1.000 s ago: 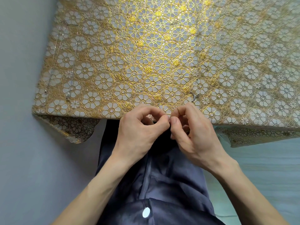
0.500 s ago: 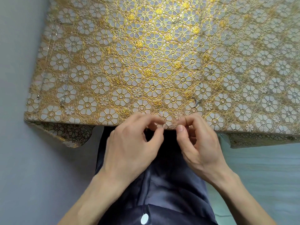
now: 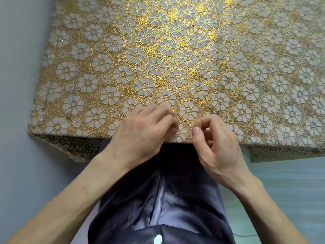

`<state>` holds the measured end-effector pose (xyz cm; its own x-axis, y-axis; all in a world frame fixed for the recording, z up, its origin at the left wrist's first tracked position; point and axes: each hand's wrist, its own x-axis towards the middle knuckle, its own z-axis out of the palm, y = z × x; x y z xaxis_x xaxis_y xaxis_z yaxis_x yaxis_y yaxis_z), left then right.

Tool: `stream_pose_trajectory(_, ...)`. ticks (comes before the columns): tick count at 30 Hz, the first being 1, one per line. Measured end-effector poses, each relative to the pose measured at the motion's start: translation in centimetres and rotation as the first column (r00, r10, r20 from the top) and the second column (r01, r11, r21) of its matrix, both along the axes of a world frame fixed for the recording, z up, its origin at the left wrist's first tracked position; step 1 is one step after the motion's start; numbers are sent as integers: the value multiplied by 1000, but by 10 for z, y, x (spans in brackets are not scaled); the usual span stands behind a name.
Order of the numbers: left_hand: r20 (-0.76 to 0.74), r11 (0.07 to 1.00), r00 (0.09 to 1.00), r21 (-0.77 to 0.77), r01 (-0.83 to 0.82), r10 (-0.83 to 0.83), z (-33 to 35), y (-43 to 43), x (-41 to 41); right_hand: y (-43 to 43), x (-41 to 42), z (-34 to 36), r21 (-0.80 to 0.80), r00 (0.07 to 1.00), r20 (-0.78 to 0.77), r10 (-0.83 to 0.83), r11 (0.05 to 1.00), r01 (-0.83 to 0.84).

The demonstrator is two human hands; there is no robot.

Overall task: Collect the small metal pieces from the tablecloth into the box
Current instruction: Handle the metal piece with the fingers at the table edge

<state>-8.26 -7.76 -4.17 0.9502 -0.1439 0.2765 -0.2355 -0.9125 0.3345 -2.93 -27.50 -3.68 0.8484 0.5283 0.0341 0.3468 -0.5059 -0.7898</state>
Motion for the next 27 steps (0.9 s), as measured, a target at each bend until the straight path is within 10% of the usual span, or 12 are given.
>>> stream_pose_trajectory(12,-18,944,947,-72,-322,322,8,26,12,34,-2,-2,-292,960,278,32,955,53)
stream_pose_trajectory(27,-532,658,758,-421,-624,378,38,-26,-32,16,-7,-12,-67,974,205,93,994,-81)
